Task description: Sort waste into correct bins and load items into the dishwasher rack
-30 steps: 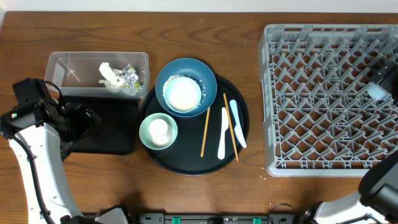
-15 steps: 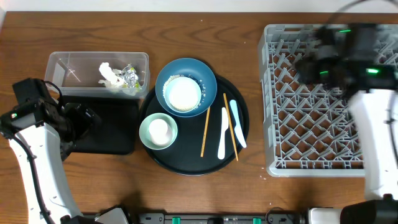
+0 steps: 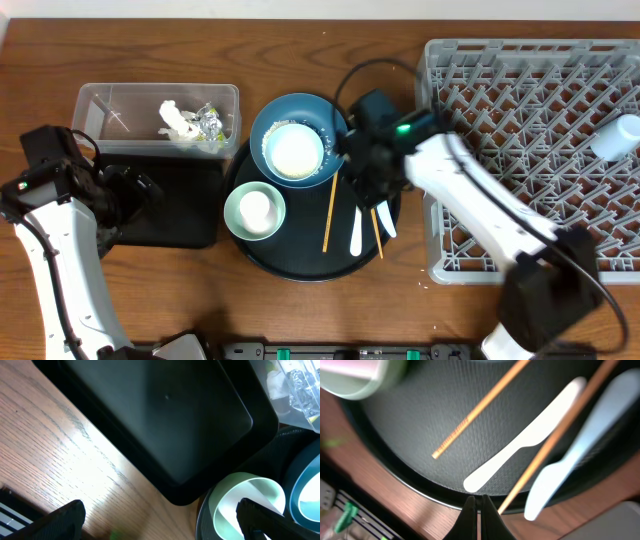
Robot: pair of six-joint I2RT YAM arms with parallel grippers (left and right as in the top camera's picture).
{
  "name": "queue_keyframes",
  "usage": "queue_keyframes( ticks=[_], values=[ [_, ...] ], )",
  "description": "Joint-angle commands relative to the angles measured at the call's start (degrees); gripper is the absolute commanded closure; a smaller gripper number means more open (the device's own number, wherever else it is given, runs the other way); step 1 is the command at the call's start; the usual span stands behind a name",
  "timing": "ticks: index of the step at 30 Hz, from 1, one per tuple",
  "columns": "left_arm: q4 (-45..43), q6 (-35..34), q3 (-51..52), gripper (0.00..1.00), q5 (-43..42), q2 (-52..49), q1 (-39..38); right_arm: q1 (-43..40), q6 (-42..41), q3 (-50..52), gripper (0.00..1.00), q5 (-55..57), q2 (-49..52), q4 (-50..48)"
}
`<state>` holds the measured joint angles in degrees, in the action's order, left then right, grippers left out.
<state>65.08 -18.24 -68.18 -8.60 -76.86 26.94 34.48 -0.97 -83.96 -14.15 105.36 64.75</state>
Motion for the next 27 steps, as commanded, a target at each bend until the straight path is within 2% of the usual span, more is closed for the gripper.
queue_keyframes(
  ticks=[1,6,20,27],
  values=[
    [0.0,-0.7,-0.28,0.02,0.33,0.13,0.26,2.19,-2.89,0.68,0.99,2.36,3.8,0.63],
    [-0.02,-0.7,-0.28,0.02,0.31,0.13,0.26,3.48,-5.46,2.89,0.99,2.43,7.23,-0.28],
    [-0.22,-0.7,-0.28,0.02,0.31,0.13,0.26,3.48,-9.49,14.6,0.99,3.89,7.26,-6.88],
    [-0.22,-0.7,-0.28,0.02,0.31,0.13,0.26,2.69,-11.15,15.13,0.99,13.07,7.15,-4.48]
  ],
)
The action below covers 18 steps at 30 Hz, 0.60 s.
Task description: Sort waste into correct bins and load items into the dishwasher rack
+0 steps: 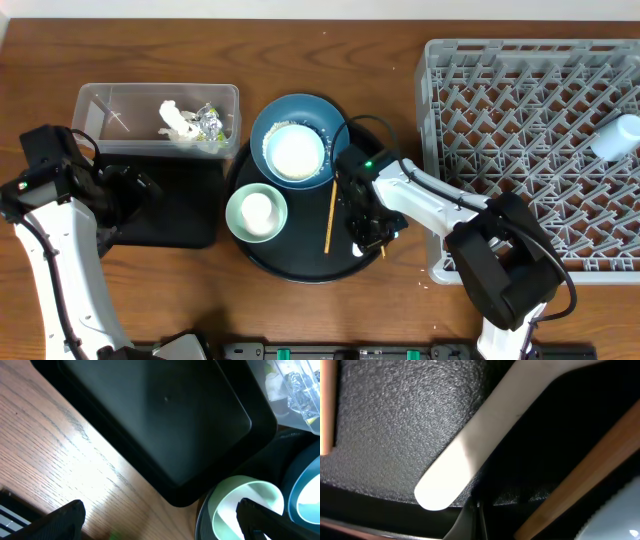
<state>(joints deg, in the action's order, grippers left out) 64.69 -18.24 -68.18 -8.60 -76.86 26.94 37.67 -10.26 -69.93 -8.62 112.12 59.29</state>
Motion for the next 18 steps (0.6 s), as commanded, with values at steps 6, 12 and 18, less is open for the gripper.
queue_keyframes(
  ticks=[6,12,18],
  values=[
    [0.17,-0.72,-0.28,0.02,0.31,0.13,0.26,-3.43,-1.92,0.98,0.99,11.63,-0.59,2.23],
    [0.17,-0.7,-0.28,0.02,0.31,0.13,0.26,-5.86,-1.86,0.96,0.99,13.11,-3.19,2.43],
    [0.17,-0.72,-0.28,0.02,0.31,0.13,0.26,-4.81,-1.33,0.79,0.99,12.02,-7.56,1.79]
  ],
)
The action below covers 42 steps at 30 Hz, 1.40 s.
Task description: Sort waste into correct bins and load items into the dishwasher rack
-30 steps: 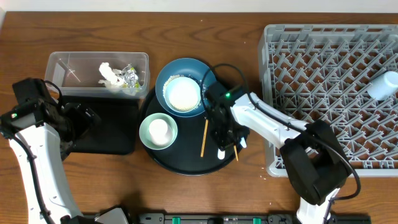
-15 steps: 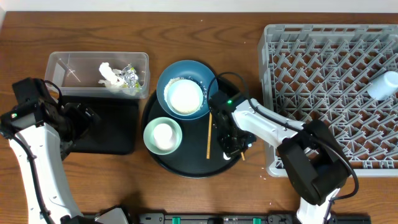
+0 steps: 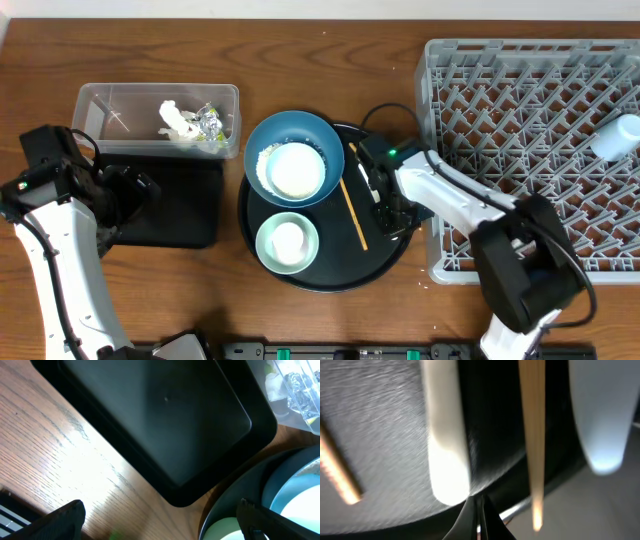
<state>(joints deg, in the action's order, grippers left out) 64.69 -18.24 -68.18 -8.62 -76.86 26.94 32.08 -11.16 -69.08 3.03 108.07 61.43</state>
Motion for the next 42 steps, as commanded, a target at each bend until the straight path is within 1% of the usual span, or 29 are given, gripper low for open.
queue_keyframes(
  ticks=[1,3,5,6,7,9,12,15,17,18,22,24,29,38,40,42],
  values=[
    [0.2,-0.72,-0.28,0.02,0.33,0.13,0.26,1.16,-0.33,-0.33,0.98,-0.37,-4.57,-0.37],
    [0.2,-0.72,-0.28,0.02,0.33,0.13,0.26,1.9,-0.09,-1.09,0.95,-2.29,-6.88,-0.46],
    [0.2,-0.72,-0.28,0.02,0.33,0.13,0.26,2.67,1.9,-2.05,0.76,-6.51,-9.03,-1.07],
    [0.2,-0.72,-0.28,0.02,0.33,0.13,0.26,3.1,3.08,-2.49,0.62,-9.4,-10.12,-1.73],
    [0.2,-0.72,-0.28,0.02,0.33,0.13,0.26,3.69,4.42,-2.84,0.53,-13.29,-11.39,-2.93],
    [0.2,-0.72,-0.28,0.02,0.33,0.13,0.26,4.81,5.97,-2.93,0.44,-18.49,-12.83,-4.92],
    [0.2,-0.72,-0.28,0.02,0.33,0.13,0.26,7.5,7.21,-2.93,0.34,-24.2,-13.9,-6.97],
    [0.2,-0.72,-0.28,0.02,0.33,0.13,0.26,10.6,7.28,-2.93,0.18,-24.11,-13.73,-7.32],
    [0.17,-0.72,-0.28,0.02,0.33,0.13,0.26,12.7,7.67,-2.91,0.11,-23.93,-13.38,-7.78],
    [0.17,-0.72,-0.28,0.02,0.33,0.13,0.26,13.81,7.67,-2.91,0.09,-23.76,-13.09,-8.26],
    [0.2,-0.72,-0.28,0.02,0.33,0.13,0.26,17.7,7.13,-2.91,0.07,-20.72,-11.58,-10.36],
    [0.2,-0.72,-0.28,0.02,0.33,0.13,0.26,19.43,6.34,-2.91,0.07,-16.92,-10.62,-11.52],
    [0.17,-0.72,-0.28,0.02,0.33,0.13,0.26,21.33,5.79,-2.91,0.08,-11.67,-8.46,-14.36],
    [0.17,-0.72,-0.28,0.02,0.33,0.13,0.26,22.01,4.33,-2.91,0.09,-10.97,-4.09,-18.29],
    [0.17,-0.72,-0.28,0.02,0.33,0.13,0.26,22.01,3.63,-2.91,0.13,-10.91,-3.89,-18.6],
    [0.17,-0.72,-0.28,0.02,0.33,0.13,0.26,21.99,2.95,-2.91,0.2,-10.93,-3.91,-18.99]
  ],
)
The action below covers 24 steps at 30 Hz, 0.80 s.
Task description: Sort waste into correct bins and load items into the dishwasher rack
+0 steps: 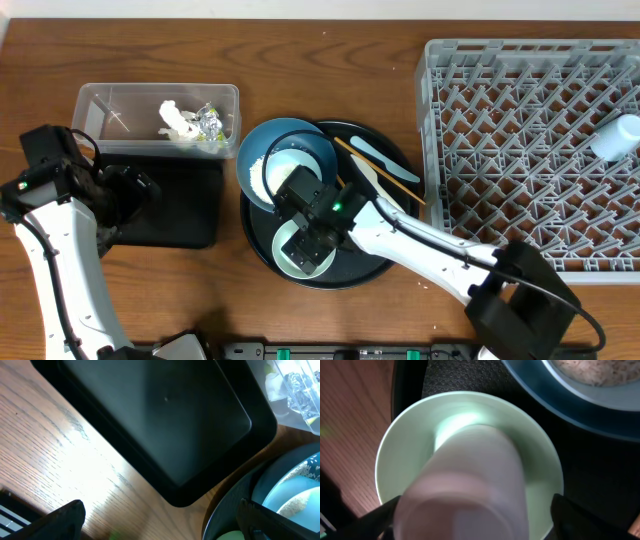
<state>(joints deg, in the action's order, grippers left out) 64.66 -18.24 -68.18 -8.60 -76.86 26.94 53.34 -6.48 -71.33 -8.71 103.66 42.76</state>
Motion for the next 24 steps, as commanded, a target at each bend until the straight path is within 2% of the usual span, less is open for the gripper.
queue_keyframes(
  ticks=[1,4,8,11,17,24],
  values=[
    [0.2,-0.72,-0.28,0.02,0.31,0.13,0.26,0.72,-1.88,-0.66,0.22,0.79,0.5,-0.52],
    [0.2,-0.72,-0.28,0.02,0.31,0.13,0.26,0.72,-1.88,-0.68,0.33,0.79,0.48,-0.79],
    [0.2,-0.72,-0.28,0.02,0.31,0.13,0.26,0.72,-2.1,-0.68,0.57,0.79,0.11,-0.59],
    [0.2,-0.72,-0.28,0.02,0.31,0.13,0.26,0.72,-2.08,-0.7,0.69,0.79,-0.81,-0.57],
    [0.22,-0.72,-0.28,0.02,0.31,0.13,0.26,-0.44,-2.05,-2.89,0.69,1.01,-4.63,1.86],
    [0.2,-0.72,-0.28,0.02,0.31,0.13,0.26,-5.88,-1.66,-9.4,0.7,6.14,-11.17,11.17]
  ],
)
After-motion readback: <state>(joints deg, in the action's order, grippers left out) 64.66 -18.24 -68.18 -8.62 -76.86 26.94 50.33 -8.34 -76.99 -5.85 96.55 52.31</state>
